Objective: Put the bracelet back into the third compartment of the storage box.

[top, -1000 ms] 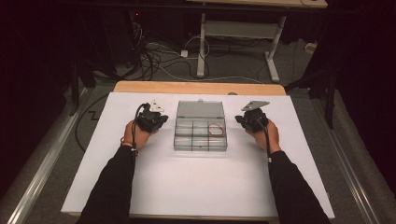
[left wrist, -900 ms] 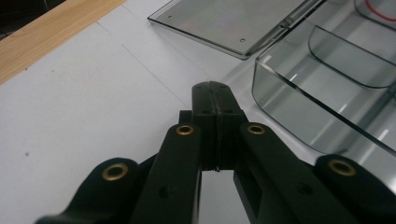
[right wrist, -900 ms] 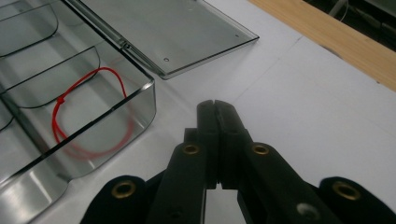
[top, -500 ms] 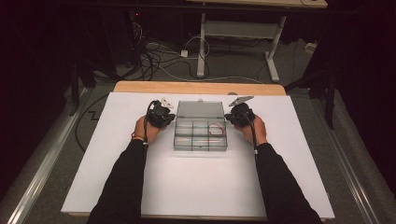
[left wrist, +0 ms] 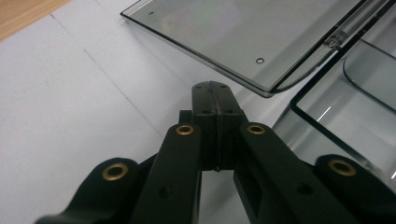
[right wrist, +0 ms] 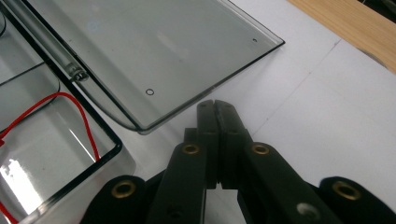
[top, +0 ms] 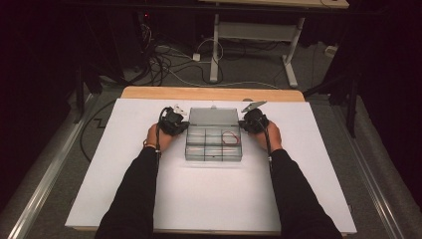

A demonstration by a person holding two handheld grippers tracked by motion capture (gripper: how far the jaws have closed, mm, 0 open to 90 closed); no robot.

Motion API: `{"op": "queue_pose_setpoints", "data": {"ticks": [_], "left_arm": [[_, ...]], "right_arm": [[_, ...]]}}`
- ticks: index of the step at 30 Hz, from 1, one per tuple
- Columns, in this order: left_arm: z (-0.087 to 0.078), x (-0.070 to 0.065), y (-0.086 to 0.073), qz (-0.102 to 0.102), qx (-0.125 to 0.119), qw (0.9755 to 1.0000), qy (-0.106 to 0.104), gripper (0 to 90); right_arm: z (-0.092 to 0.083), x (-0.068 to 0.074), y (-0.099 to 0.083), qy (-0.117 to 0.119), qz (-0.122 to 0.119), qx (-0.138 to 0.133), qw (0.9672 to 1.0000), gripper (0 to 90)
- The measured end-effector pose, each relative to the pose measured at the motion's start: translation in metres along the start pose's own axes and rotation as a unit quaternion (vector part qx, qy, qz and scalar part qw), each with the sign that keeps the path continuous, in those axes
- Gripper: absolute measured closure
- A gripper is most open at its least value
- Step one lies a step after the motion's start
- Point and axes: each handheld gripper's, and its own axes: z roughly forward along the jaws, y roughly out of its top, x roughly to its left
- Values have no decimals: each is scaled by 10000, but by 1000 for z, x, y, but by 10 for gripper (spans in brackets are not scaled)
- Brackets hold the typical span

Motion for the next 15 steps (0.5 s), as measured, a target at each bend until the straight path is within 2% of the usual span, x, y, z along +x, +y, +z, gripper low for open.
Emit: {"op": "queue_pose_setpoints", "data": {"ticks": [5,9,15], "left_arm": [[2,0,1,29,-16,10000,-6,875],[3,-1,3,70,-32,10000,49,875],[5,-2,4,81,-40,9999,58,875]], "right_arm": [[3,-1,3,-25,-70,-21,10000,892],[5,-1,3,-19,89,-62,9999,891],[5,-1,3,-12,86,-80,9999,895]]}}
